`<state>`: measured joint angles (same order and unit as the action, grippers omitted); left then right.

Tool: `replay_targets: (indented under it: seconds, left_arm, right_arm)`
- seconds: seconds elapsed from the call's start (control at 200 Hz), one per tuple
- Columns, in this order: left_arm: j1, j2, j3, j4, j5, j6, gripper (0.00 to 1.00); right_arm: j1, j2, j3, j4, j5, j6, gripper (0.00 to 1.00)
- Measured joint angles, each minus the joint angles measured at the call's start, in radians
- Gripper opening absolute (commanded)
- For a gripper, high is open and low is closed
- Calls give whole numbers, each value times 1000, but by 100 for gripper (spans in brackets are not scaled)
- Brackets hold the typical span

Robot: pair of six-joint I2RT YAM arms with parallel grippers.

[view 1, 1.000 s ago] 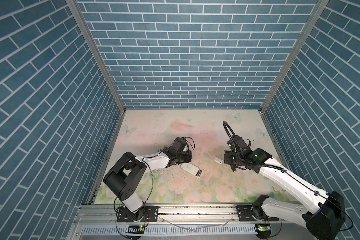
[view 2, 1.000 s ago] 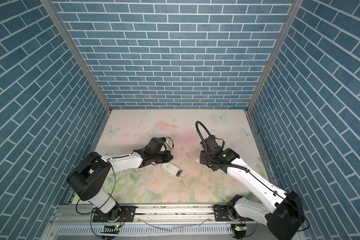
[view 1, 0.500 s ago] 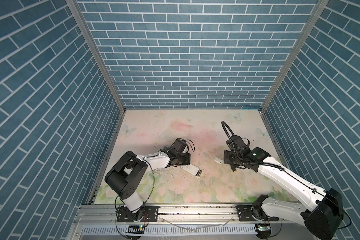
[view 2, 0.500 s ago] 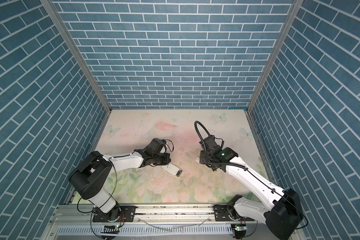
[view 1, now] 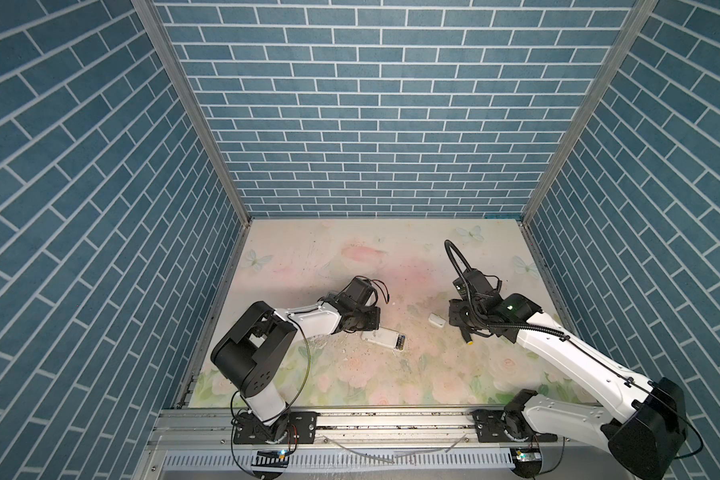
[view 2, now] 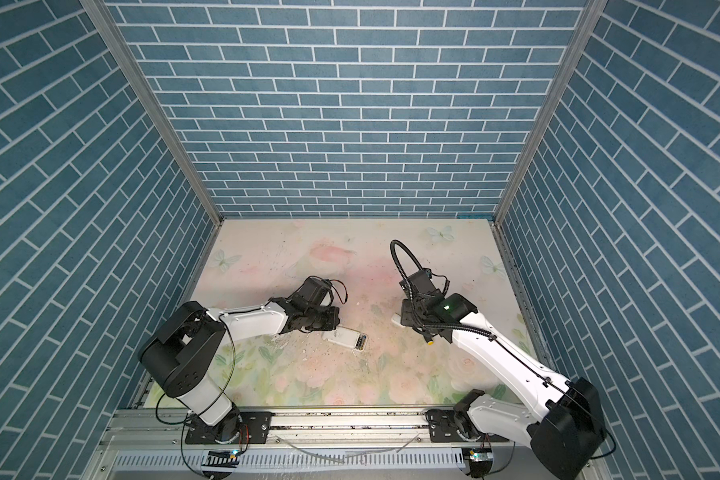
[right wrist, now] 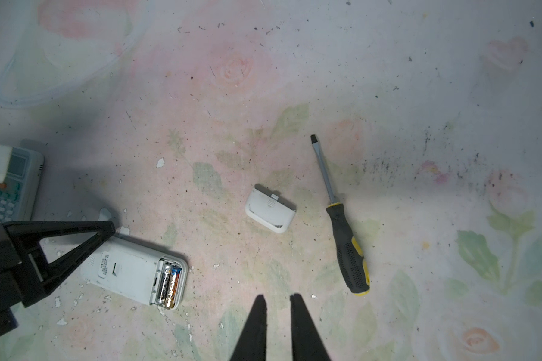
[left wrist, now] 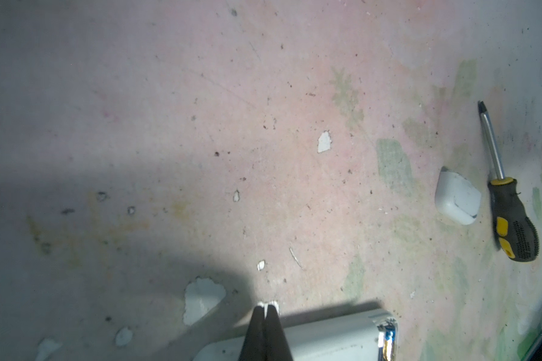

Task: Unload the batteries from the remote control
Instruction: 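Grasp the black-and-yellow screwdriver by its handle with the right gripper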

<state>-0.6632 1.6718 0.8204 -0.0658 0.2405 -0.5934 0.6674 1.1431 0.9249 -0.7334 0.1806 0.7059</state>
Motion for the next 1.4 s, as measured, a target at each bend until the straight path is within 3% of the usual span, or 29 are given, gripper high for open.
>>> replay_targets:
  seconds: [0.255, 0.45, 0.615, 1.07, 1.4]
  left_arm:
    - [0, -89, -66, -10, 0, -13, 5]
    - [0, -151, -120, -11, 0, -40, 18]
    - [0, -205, -129, -38, -4, -56, 26]
    - [15, -395, -27, -133, -37, -63, 31]
    - [38, -402, -26, -163, -37, -63, 32]
  right_arm:
    - [-49, 19, 0, 0, -1, -14, 31]
    - [-91, 84, 0, -1, -10, -37, 46]
    - [-115, 150, 0, -22, -14, -61, 51]
    - [-172, 343, -13, -26, -45, -78, 52]
    - [-184, 404, -65, 24, -99, -79, 43]
